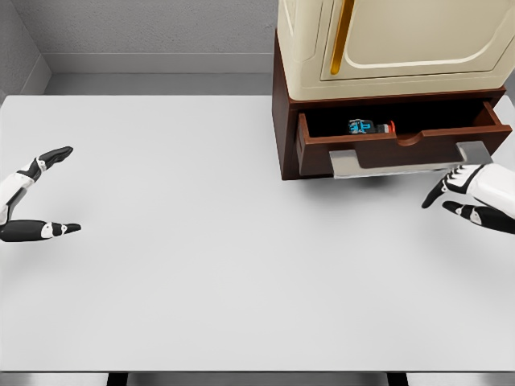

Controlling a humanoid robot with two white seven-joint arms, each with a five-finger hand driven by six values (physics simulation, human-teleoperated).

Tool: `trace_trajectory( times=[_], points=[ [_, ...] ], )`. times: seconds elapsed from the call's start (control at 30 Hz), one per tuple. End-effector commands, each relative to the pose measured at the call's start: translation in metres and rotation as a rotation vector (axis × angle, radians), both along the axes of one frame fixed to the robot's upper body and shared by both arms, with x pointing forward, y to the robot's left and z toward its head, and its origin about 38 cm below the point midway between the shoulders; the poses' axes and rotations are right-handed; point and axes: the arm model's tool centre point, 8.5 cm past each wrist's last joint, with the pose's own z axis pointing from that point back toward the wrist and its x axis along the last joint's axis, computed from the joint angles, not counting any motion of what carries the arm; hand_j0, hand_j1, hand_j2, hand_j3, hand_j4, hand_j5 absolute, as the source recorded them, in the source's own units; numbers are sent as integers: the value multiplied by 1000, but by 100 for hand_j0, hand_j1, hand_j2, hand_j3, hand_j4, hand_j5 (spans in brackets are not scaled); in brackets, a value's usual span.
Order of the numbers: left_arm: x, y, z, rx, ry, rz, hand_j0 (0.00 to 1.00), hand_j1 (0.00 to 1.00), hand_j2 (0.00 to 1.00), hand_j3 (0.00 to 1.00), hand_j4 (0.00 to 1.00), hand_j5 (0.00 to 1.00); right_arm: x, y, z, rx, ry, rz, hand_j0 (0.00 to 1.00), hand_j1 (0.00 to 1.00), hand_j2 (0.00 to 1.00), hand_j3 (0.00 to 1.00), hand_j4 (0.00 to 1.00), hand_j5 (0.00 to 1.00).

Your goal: Put the switch into the drawer with left arm, and close the drawer with right arm

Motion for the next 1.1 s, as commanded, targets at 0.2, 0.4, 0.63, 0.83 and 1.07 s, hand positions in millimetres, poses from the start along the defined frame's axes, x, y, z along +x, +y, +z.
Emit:
trace_trajectory(
  times=[0.2, 0.4, 0.63, 0.83, 1.07],
  points=[
    [0, -1, 0, -2, 1, -1, 100, 100, 100, 100, 100, 100, 2, -1, 0, 9, -2, -9, 51, 51, 51, 51, 51, 51],
    [1, -2, 0, 4, 0, -4, 100, 100, 100, 100, 100, 100, 7, -6, 0, 1, -3, -23, 52, 52, 52, 52, 52, 52],
    [1, -3, 0, 0, -2, -3, 100, 100, 100, 100, 100, 100, 15, -3, -3, 16, -10, -23, 52, 52, 52, 52, 52, 52],
    [1, -4, 0, 1, -3, -6, 100, 100, 100, 100, 100, 100, 25, 10, -7, 28, -18, 1, 52, 52, 52, 52, 52, 52],
    [0, -4, 0, 1, -1, -6, 100, 100, 100, 100, 100, 100, 36, 9, -12, 29, -19, -12, 53, 53, 53, 53, 53, 53]
  ],
)
